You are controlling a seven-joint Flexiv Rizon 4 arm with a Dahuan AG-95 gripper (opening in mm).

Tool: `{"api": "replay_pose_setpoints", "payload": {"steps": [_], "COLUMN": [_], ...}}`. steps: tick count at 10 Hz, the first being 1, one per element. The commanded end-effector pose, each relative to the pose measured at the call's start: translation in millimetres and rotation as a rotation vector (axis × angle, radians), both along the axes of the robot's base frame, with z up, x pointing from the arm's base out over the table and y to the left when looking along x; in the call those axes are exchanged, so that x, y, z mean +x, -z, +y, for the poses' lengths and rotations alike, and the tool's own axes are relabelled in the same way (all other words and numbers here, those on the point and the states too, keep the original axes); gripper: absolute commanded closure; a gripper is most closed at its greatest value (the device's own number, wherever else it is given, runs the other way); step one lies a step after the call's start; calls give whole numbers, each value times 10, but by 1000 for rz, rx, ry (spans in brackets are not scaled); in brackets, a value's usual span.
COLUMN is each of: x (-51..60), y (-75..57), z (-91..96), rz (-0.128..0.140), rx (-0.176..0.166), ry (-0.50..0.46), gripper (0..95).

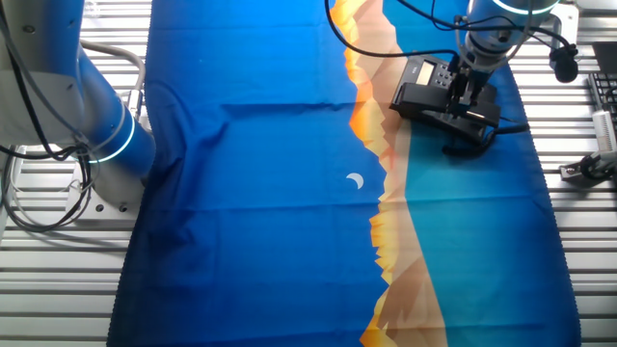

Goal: Place the handset of the telephone on the corresponding phone cradle

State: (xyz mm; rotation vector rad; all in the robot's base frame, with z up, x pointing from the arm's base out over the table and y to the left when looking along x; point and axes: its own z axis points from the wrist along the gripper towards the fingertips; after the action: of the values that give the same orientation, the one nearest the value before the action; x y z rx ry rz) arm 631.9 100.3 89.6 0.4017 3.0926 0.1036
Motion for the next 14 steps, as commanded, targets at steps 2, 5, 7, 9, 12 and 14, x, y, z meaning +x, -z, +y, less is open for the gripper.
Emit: {"api": "replay_pose_setpoints", "payload": {"steps": [2,5,7,9,12,14], "x": [-5,-5,-5,-5,-5,-5], "y": [-4,-4,-4,-4,-4,-4], "z": [2,1,1,1,1,1], "rz": [2,3,3,2,0,0], "rx": [-4,0,1,4,9,4], "ry": [0,0,0,0,0,0], "gripper": [950,950,950,950,950,950]}}
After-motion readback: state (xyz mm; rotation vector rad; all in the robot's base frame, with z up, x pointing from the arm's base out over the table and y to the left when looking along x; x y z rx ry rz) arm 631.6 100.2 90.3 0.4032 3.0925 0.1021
